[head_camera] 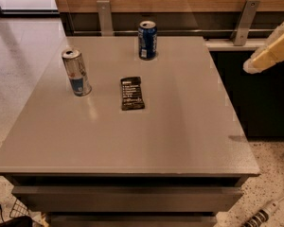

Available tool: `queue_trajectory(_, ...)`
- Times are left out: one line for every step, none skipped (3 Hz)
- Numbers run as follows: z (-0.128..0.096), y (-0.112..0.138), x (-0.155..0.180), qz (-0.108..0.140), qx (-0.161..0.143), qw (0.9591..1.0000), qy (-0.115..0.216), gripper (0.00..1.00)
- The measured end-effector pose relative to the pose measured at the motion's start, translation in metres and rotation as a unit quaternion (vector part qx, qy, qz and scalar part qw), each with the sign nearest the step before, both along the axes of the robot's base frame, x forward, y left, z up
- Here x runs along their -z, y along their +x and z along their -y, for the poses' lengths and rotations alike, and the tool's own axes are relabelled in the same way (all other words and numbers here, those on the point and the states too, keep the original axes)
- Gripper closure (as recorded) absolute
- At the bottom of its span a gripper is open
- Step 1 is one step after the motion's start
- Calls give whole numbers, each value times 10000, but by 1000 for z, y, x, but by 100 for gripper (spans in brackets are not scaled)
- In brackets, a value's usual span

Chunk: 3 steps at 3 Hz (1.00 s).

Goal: Knock pepsi can over

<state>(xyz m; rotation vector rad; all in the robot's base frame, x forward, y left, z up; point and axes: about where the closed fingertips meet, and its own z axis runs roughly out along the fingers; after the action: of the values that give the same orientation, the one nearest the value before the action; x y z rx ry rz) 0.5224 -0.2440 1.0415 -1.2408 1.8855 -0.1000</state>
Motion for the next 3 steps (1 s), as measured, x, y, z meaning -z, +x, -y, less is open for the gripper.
queue_trajectory(-5, 58, -5, 476, -174, 9948, 888, 0)
queue_trajectory(-19, 100, 1, 667, -378, 9833, 1653, 0)
queue_trajectory(-36, 127, 14, 629, -521, 9707, 2261, 0)
